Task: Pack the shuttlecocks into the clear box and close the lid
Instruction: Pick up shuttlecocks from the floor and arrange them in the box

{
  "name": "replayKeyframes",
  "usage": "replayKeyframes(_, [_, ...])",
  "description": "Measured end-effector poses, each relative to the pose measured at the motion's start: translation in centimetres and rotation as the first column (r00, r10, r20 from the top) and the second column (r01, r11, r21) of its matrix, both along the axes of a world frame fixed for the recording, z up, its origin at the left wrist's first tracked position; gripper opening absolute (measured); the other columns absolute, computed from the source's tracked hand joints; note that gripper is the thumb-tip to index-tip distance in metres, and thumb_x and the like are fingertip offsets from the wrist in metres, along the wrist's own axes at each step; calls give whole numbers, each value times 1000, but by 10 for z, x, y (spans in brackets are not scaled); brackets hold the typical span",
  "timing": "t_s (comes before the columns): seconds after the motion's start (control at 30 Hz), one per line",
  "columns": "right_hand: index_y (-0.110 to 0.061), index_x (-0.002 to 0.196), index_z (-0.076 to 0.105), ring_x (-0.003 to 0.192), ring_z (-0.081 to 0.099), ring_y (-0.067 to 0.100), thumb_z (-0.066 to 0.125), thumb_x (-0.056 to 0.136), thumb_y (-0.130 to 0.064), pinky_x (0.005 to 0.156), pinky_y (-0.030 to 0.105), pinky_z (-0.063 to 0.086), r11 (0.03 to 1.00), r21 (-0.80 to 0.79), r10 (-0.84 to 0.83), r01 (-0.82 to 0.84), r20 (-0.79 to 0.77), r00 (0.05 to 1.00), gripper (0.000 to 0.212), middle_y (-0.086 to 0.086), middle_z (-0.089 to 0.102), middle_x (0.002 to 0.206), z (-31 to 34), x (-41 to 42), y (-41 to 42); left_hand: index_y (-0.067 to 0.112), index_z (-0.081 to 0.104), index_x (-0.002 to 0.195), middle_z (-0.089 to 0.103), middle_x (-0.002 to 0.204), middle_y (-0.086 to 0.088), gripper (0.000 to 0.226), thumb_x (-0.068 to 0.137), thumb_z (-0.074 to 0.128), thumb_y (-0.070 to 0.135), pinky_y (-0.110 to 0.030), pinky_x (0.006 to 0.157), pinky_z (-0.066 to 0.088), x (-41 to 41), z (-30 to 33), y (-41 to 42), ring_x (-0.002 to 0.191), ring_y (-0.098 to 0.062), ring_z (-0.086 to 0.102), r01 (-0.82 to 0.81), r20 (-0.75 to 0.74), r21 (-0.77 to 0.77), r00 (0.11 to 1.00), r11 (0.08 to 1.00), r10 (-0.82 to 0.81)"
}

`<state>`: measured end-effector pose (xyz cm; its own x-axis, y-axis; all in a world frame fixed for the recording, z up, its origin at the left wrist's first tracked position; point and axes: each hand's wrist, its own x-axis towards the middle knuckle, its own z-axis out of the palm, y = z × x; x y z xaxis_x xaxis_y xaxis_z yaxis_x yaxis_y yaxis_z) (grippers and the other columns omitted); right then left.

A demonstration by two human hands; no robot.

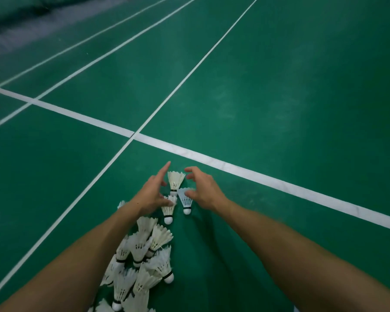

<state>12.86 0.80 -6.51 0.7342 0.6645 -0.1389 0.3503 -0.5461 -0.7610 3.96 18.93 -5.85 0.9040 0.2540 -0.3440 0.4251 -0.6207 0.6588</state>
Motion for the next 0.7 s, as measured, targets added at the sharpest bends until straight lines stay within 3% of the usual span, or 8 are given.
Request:
replayKeyframes(0.07, [-18, 152, 43, 123, 64, 25, 72, 92, -4, 106, 41, 52, 1000, 15, 13, -12, -46, 999, 68, 7, 67, 135, -14, -2, 8, 54, 4, 161, 56, 116, -6, 132, 75, 90, 3, -29, 72, 62, 11, 2, 7, 89, -22, 68, 58, -66, 20, 996, 998, -56])
replayKeyframes(0.13, [-18, 151, 43, 107, 69, 25, 66, 95, -3, 95, 43, 58, 1000, 19, 10, -9, -72, 997, 62, 9, 71, 122, -22, -5, 9, 45, 22, 161, 59, 111, -14, 118, 75, 90, 0, -28, 66, 62, 22, 3, 10, 83, -24, 69, 56, -134, -32, 989, 998, -59])
replayKeyframes(0.23, [-17, 149, 46, 93, 70, 24, 64, 97, -7, 84, 42, 58, 1000, 14, 6, -5, -76, 997, 56, 8, 73, 106, -23, -8, -2, 22, 51, 132, 65, 98, -25, 71, 77, 88, -2, -31, 58, 61, 33, -1, 11, 68, -25, 68, -1, -172, -78, 985, 997, -12])
replayKeyframes(0.33, [-17, 147, 48, 89, 66, 17, 67, 94, -11, 89, 41, 56, 1000, 23, 8, -7, -42, 999, 57, -7, 70, 92, -13, -6, -34, 12, 60, 104, 64, 76, -12, 37, 82, 86, 0, -33, 55, 59, 33, -2, 4, 57, -21, 64, -72, -125, -40, 990, 997, 67])
replayKeyframes(0.4, [-19, 146, 50, 83, 63, 13, 71, 94, -12, 87, 36, 56, 999, 48, -16, 18, -47, 999, 57, -13, 65, 87, 1, -6, -64, 7, 65, 96, 70, 78, -12, 21, 86, 83, 3, -34, 58, 61, 26, 6, -5, 57, -20, 66, -92, -79, -17, 993, 996, 91])
replayKeyframes(0.47, [-22, 143, 52, 79, 64, 12, 73, 92, -13, 85, 34, 56, 993, 86, -79, 83, -50, 996, 55, -13, 65, 89, 22, -9, -98, 5, 69, 92, 74, 80, -14, 15, 87, 82, 6, -33, 61, 62, 15, 19, -19, 61, -20, 69, -87, -14, -24, 996, 996, 87])
replayKeyframes(0.6, [-26, 134, 57, 79, 74, 19, 80, 86, -14, 81, 47, 62, 949, 193, -240, 250, -72, 968, 55, -5, 73, 89, 67, -27, -175, 10, 72, 86, 73, 76, -11, 16, 83, 87, 13, -33, 61, 62, -12, 70, -76, 59, -19, 69, 13, 164, -104, 986, 995, 4])
replayKeyframes(0.7, [-26, 132, 59, 81, 78, 24, 82, 86, -13, 80, 49, 64, 900, 268, -325, 344, -112, 939, 54, -1, 75, 90, 100, -51, -234, 10, 74, 84, 67, 73, -13, 16, 81, 89, 12, -35, 61, 57, -34, 109, -127, 61, -27, 69, 112, 255, -204, 965, 973, -58])
